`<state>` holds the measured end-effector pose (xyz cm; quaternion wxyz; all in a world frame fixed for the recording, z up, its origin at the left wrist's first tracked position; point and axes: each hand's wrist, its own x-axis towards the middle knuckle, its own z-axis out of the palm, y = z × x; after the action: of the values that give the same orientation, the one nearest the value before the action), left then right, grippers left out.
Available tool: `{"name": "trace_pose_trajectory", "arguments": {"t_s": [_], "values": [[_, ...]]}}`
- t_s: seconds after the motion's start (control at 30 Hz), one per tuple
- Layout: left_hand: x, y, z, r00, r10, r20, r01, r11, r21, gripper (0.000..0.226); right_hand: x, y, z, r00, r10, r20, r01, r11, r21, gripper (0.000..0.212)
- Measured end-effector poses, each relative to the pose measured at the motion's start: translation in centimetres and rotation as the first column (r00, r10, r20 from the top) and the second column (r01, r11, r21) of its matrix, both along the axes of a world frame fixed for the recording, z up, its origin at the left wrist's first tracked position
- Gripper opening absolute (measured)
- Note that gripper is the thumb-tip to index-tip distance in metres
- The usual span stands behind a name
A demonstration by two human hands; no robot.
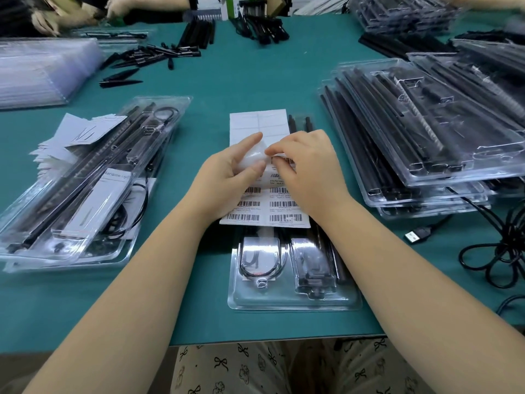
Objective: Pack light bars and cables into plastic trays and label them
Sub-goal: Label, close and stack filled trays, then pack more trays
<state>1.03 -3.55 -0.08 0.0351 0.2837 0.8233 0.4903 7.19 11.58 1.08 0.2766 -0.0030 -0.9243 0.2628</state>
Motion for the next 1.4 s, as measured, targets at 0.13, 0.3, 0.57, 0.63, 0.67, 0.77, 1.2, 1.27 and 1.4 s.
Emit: {"name": "trace_pose_trajectory", "arguments": {"t_s": [0.13, 0.3, 0.57, 0.63, 0.67, 0.77, 1.2, 1.27, 1.4], "values": [[0.2, 0.2, 0.08, 0.998, 0.02, -0.063, -0.023, 0.999, -0.047, 0.046, 0.01, 0.0, -0.03, 0.999, -0.018, -0.028, 0.019, 1.0, 0.009, 0.018], [0.27, 0.3, 0.43, 0.998, 0.025, -0.057, -0.028, 0.998, -0.06, 0.047, 0.03, 0.04, -0.14, 0.998, -0.026, -0.05, 0.025, 1.0, -0.015, 0.014], [-0.01, 0.18, 0.16, 0.999, 0.013, -0.031, -0.013, 1.0, 0.002, 0.049, 0.03, -0.16, -0.2, 0.997, -0.001, -0.08, 0.001, 1.0, 0.002, 0.017], [0.08, 0.16, 0.09, 1.0, -0.004, -0.017, 0.005, 1.0, 0.025, 0.05, 0.07, -0.18, -0.15, 0.997, -0.006, -0.081, 0.007, 1.0, 0.001, 0.017], [0.11, 0.18, 0.09, 1.0, -0.003, -0.017, 0.004, 1.0, 0.026, 0.05, 0.08, -0.18, -0.14, 0.996, -0.013, -0.085, 0.013, 1.0, 0.0, 0.016], [0.09, 0.27, 0.1, 0.999, 0.025, -0.02, -0.025, 1.0, 0.013, 0.049, 0.12, -0.19, -0.12, 0.997, -0.028, -0.077, 0.028, 1.0, -0.004, 0.015], [-0.02, 0.37, 0.67, 0.993, 0.115, 0.011, -0.114, 0.993, -0.027, 0.049, -0.06, -0.47, 0.07, 0.986, -0.063, -0.157, 0.014, 0.956, -0.294, 0.011], [-0.04, 0.38, 0.64, 0.994, 0.113, 0.007, -0.113, 0.993, -0.035, 0.049, 0.02, -0.4, 0.19, 0.959, -0.108, -0.262, 0.019, 0.947, -0.322, 0.01], [0.05, 0.46, 0.37, 0.988, 0.151, -0.021, -0.151, 0.987, -0.054, 0.047, 0.27, -0.05, 0.29, 0.902, -0.165, -0.399, -0.013, 0.913, -0.408, 0.009]]}}
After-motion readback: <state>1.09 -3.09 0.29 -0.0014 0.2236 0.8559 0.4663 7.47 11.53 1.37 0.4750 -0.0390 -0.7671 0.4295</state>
